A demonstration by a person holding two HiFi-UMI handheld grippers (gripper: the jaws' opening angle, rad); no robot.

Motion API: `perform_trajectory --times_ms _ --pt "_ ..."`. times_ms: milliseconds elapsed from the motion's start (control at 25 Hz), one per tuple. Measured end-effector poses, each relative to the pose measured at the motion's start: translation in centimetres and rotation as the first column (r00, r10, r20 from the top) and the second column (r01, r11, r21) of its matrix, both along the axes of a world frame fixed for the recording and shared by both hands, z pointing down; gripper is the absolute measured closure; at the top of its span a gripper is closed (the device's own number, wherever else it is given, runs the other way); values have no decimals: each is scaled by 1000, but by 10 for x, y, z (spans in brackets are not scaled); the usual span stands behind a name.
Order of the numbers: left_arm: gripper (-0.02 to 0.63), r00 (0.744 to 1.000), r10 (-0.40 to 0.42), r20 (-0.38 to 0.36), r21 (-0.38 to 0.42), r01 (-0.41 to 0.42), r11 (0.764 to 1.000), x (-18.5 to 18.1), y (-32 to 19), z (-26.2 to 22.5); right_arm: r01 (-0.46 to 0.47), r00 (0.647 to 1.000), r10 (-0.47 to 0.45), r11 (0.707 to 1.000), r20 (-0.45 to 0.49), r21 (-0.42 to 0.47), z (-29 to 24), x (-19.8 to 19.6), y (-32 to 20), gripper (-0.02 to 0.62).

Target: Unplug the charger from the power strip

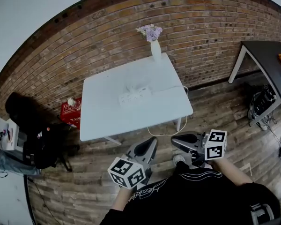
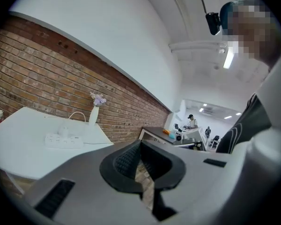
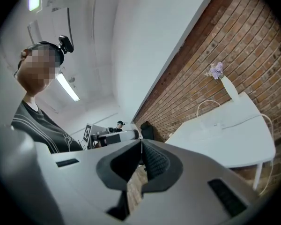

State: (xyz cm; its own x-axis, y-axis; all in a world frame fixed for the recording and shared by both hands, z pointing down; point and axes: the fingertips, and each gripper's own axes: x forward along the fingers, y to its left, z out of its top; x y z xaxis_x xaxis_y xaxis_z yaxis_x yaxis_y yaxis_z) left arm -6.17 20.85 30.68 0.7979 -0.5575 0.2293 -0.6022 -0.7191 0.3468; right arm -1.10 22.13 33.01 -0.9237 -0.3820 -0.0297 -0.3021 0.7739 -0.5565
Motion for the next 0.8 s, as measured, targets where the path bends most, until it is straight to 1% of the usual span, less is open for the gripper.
perform_trajectory --times_ms 280,480,640,800 --pt "601 1000 -16 19 26 15 1000 40 -104 3 17 1000 -17 1000 1 -5 5 40 -103 597" --pt "601 998 -52 43 34 51 998 60 -161 6 35 999 -35 999 10 9 2 63 -156 597" --pt "600 994 -100 47 50 98 994 62 -195 1 55 998 -56 998 12 24 -1 72 -186 597" --pt "600 982 -175 76 71 170 983 49 -217 1 74 997 -75 997 14 35 -2 72 -206 597"
